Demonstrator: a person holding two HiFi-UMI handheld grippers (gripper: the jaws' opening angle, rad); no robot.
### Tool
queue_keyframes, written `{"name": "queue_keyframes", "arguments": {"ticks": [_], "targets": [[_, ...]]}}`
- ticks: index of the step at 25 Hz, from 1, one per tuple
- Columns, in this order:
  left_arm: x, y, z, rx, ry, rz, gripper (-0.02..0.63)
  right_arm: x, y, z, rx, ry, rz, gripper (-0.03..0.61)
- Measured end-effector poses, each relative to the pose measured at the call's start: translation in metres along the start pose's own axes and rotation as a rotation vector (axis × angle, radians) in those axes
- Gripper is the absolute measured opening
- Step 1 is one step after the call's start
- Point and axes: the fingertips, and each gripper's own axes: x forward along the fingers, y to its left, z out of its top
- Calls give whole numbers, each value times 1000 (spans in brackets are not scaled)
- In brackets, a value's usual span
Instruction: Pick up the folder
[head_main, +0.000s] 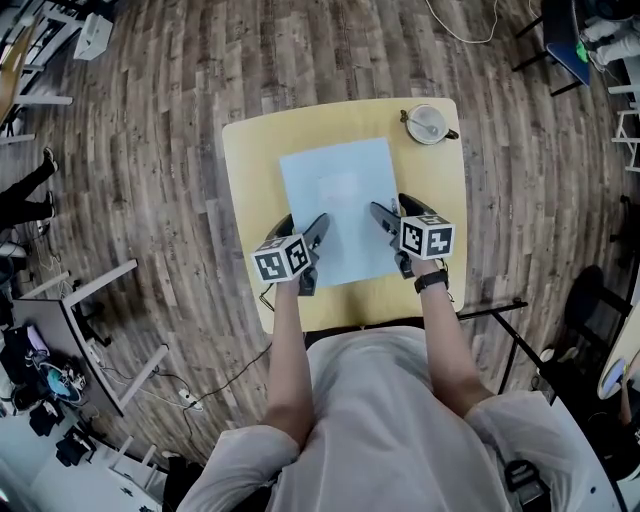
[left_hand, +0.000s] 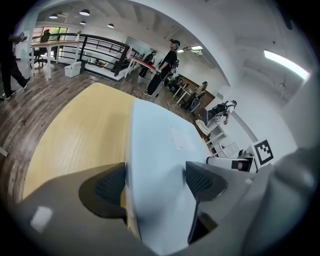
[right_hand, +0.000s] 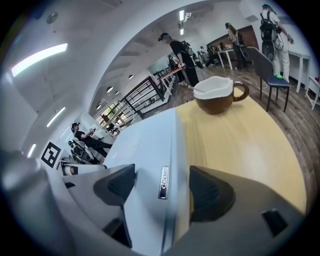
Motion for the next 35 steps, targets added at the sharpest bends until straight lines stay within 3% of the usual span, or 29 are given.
{"name": "queue_keyframes", "arguments": {"ticks": [4, 19, 25, 35], "targets": [[2, 1, 0, -21, 12, -8, 365, 4, -3, -7, 93, 19, 18, 310], [-6, 1, -10, -62, 33, -23, 365, -5, 7, -14, 79, 47, -54, 308], [-29, -9, 4, -21, -34, -39, 365, -23, 28, 0, 20, -12, -54, 308], [-98, -48, 80, 142, -235, -54, 365, -79, 92, 79, -120, -240, -27, 308]]}}
